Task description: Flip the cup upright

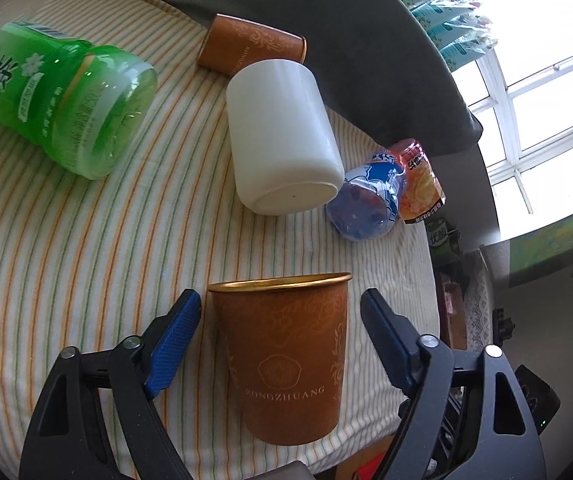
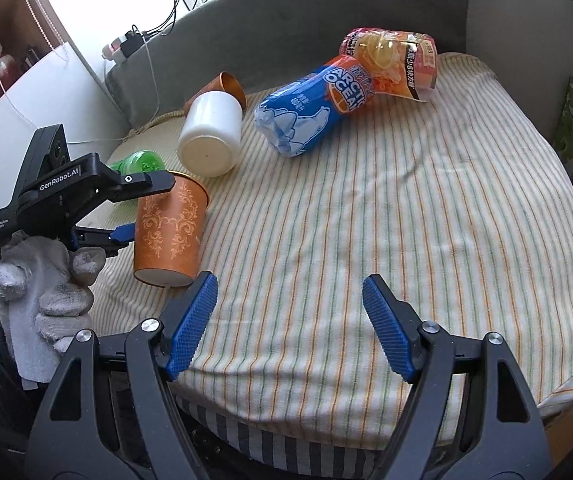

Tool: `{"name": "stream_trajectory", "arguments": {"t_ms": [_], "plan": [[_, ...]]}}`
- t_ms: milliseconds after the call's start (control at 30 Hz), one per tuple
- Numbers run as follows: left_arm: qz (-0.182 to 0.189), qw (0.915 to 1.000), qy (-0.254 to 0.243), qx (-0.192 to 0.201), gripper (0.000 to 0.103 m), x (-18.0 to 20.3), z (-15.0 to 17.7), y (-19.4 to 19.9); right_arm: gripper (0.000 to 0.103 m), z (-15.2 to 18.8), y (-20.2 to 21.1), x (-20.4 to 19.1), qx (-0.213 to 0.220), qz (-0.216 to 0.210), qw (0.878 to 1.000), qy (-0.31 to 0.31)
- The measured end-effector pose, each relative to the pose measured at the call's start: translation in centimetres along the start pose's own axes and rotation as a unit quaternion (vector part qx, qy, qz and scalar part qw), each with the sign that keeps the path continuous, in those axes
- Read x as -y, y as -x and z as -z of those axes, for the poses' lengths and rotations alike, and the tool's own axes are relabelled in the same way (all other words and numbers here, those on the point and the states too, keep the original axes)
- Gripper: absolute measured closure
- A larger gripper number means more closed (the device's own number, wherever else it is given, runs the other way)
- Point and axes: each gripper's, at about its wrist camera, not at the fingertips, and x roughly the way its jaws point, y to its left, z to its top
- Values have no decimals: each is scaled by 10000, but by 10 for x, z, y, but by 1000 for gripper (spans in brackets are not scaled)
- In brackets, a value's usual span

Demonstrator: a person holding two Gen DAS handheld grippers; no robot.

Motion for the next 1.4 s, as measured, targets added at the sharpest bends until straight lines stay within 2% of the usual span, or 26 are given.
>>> {"name": "stream_trajectory", "arguments": {"t_ms": [100,333,667,767,1000,1400], "plan": [[-16,10000,-26,-22,33,-1,0,-2,25,-1,1,2,32,40,10000,-15],[-47,9999,-115,-33,33,0,-2,-2,25,-1,0,5,26,89,9999,-65],[-272,9962,-642,520,34,20,-3,15,25,-1,-1,5,36,98,9999,-97],[-417,9927,-893,695,34,29,-4,16,25,-1,-2,4,24,89,9999,-109],[-816,9773,-1622,1096,34,54,4,15,25,-1,-3,4,23,102,9998,-147],[-1061,9614,-2110,1413,34,70,10,18,25,-2,0,8,107,135,9997,-190]]}}
